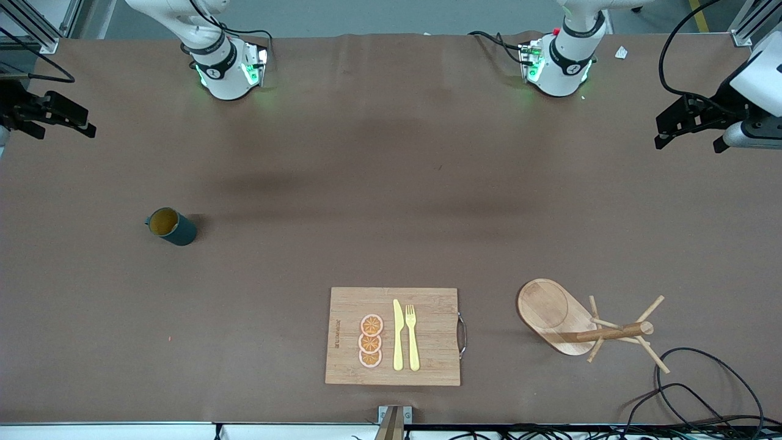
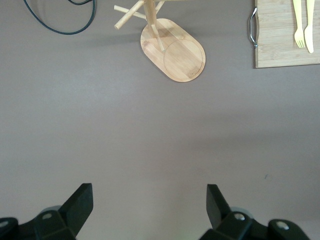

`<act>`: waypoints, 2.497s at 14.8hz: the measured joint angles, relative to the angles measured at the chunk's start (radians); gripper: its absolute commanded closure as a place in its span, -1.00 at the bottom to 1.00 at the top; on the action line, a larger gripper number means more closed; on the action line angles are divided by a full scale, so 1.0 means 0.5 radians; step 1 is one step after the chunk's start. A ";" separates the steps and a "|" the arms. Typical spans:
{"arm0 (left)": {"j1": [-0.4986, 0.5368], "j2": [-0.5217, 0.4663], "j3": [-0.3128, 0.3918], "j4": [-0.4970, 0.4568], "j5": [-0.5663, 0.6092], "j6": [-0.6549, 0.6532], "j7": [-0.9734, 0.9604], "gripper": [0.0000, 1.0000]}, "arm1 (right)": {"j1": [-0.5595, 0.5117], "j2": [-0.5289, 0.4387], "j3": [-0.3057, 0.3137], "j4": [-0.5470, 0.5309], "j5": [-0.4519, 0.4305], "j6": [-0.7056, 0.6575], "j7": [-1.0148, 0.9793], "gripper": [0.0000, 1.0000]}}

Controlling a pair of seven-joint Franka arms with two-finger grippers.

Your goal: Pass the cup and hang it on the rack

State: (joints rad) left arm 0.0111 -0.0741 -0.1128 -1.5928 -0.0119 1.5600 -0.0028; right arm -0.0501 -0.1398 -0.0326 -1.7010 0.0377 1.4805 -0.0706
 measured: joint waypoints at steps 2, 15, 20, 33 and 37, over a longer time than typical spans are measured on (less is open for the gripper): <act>0.000 0.000 0.000 0.000 0.000 0.000 0.000 -1.00 | 0.000 0.000 0.000 0.000 0.000 0.001 0.000 -1.00; 0.007 0.011 0.003 0.005 0.000 0.000 0.000 -1.00 | -0.001 0.004 -0.001 0.004 0.000 0.006 0.002 -1.00; 0.007 0.026 0.004 0.005 0.000 0.000 0.000 -1.00 | -0.007 0.241 -0.002 0.006 -0.001 0.085 0.004 -1.00; 0.006 0.072 0.003 0.010 0.000 0.004 -0.001 -1.00 | -0.091 0.878 -0.002 -0.454 0.001 1.170 -1.130 -1.00; 0.006 0.075 0.002 0.013 0.000 0.008 -0.001 -1.00 | -0.172 0.974 -0.004 -0.582 0.001 1.456 -1.520 -1.00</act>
State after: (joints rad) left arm 0.0138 -0.0364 -0.1120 -1.5865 -0.0118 1.5639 -0.0035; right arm -0.1363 0.3474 -0.0344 -1.9921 0.0380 2.2084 -0.8304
